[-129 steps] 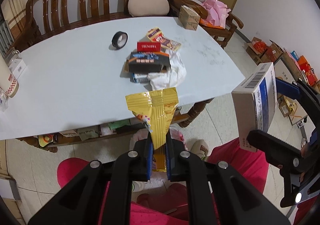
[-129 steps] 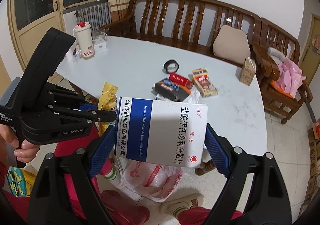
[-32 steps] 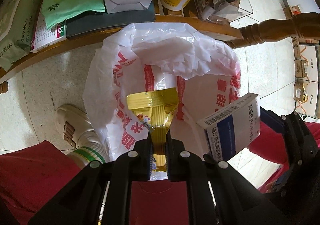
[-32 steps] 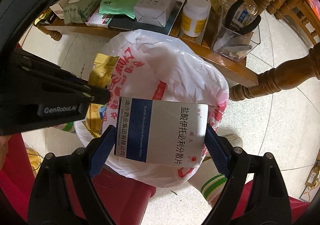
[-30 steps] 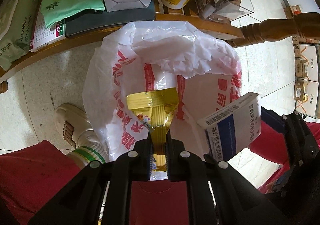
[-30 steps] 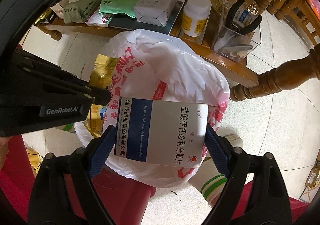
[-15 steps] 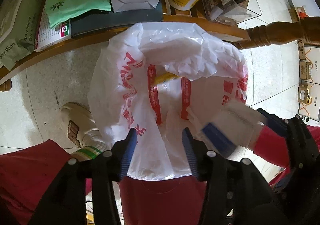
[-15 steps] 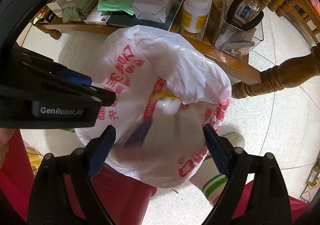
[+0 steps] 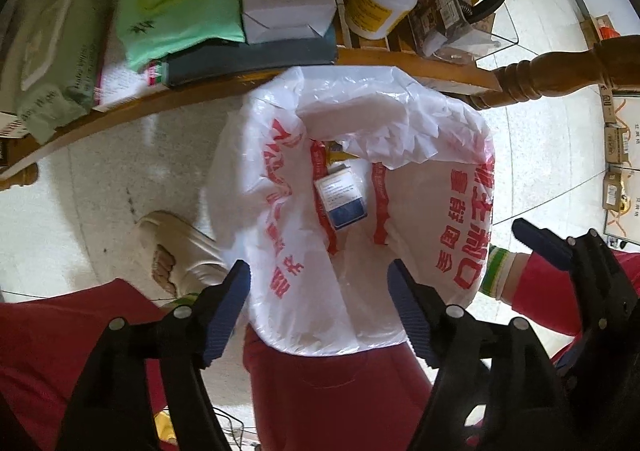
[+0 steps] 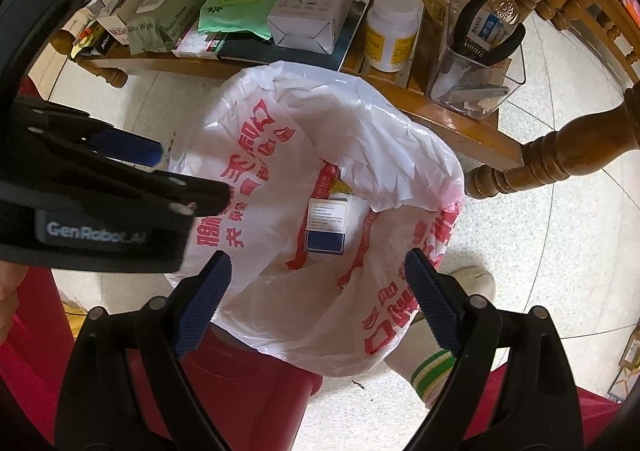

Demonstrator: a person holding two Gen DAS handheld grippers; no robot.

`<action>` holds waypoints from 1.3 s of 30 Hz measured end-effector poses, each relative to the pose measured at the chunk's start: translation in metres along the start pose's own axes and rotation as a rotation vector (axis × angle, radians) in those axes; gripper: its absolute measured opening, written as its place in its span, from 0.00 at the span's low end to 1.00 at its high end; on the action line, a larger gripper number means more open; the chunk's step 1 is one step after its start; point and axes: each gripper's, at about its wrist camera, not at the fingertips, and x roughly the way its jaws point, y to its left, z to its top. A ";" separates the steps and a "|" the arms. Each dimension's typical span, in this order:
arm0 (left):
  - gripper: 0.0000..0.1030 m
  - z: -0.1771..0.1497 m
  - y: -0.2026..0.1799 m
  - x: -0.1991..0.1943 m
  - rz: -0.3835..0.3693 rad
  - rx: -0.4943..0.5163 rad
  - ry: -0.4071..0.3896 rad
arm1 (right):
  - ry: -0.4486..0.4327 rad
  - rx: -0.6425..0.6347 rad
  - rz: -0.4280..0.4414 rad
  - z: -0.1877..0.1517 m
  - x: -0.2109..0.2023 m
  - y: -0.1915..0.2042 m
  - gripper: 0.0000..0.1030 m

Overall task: Collect trash
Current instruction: 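Raise both tools back over the table toward the tape and red pack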

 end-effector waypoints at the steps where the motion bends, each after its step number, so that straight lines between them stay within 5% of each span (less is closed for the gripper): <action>1: 0.69 -0.002 0.000 -0.004 0.007 0.003 -0.007 | -0.005 0.004 0.003 -0.001 -0.004 0.000 0.84; 8: 0.73 -0.036 0.009 -0.067 0.082 0.063 -0.088 | -0.125 0.028 0.028 -0.015 -0.077 -0.011 0.84; 14: 0.81 -0.066 0.014 -0.174 0.124 0.140 -0.222 | -0.334 0.038 0.055 -0.023 -0.195 -0.031 0.87; 21: 0.91 -0.067 0.005 -0.303 0.120 0.208 -0.452 | -0.566 0.046 0.077 -0.008 -0.319 -0.051 0.94; 24: 0.91 -0.052 0.001 -0.350 0.099 0.252 -0.477 | -0.608 0.060 0.124 0.006 -0.364 -0.060 0.94; 30: 0.92 -0.012 -0.018 -0.417 0.150 0.342 -0.485 | -0.598 0.041 0.165 0.044 -0.438 -0.059 0.94; 39: 0.92 0.068 -0.019 -0.450 0.150 0.393 -0.379 | -0.466 0.095 0.313 0.123 -0.485 -0.052 0.94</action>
